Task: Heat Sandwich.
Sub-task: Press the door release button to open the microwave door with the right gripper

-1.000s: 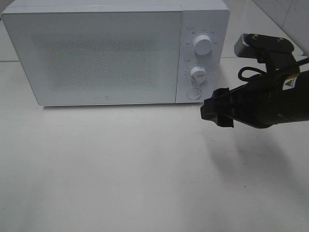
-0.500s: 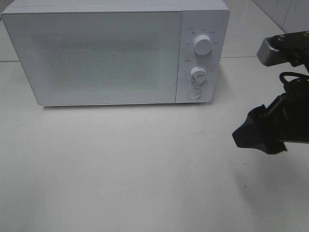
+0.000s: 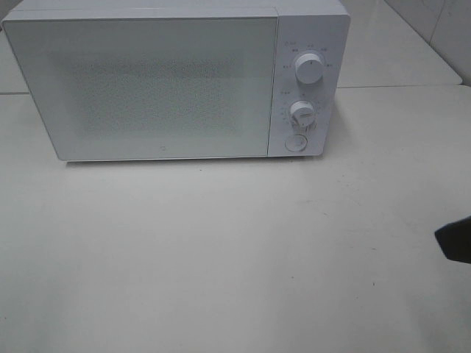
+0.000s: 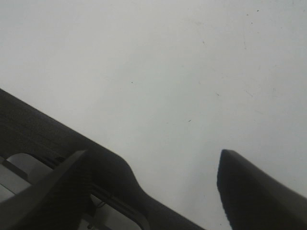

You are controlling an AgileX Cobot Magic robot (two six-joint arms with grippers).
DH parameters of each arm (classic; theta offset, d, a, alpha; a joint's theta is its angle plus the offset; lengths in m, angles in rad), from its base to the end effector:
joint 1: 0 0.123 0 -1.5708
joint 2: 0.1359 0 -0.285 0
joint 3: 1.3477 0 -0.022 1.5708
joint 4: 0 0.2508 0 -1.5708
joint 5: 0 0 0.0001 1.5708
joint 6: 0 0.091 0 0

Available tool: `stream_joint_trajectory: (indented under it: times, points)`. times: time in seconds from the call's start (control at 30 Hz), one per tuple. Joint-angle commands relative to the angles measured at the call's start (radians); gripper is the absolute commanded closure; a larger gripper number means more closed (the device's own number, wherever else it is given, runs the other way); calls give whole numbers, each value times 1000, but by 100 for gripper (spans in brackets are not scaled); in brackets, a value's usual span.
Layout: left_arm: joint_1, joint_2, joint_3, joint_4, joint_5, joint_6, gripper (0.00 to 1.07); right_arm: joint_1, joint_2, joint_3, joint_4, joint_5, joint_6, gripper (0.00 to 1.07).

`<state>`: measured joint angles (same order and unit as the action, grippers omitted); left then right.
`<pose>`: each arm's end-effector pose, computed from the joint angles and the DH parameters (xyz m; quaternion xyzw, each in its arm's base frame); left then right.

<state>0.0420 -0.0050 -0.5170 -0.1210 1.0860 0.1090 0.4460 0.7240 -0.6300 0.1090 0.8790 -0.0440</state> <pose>-0.0086 -0.0101 0.2804 0.0323 0.8519 -0.0210 0.5222 0.1072 0.0597 0.2891 -0.2100 0.9170 0.1171 0.3184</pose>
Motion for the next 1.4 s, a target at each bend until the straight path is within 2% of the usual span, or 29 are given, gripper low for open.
stream_joint_trajectory:
  times: [0.03,0.27,0.47,0.73,1.1,1.4]
  points:
    - [-1,-22,0,-6,-9,1,9,-4,-97,-9,-25,72,-8,39]
    - [-1,-22,0,-6,-9,1,9,-15,-290,-7,-94,156,23,39]
    - [-1,-22,0,-6,-9,1,9,-97,-431,29,-109,160,44,39]
    - [-1,-22,0,-6,-9,1,9,-206,-596,128,-109,115,95,39]
    - [-1,-22,0,-6,-9,1,9,-272,-750,131,-109,113,89,39]
    - [-1,-16,0,-6,-9,2,9,-291,-755,131,-109,113,88,39]
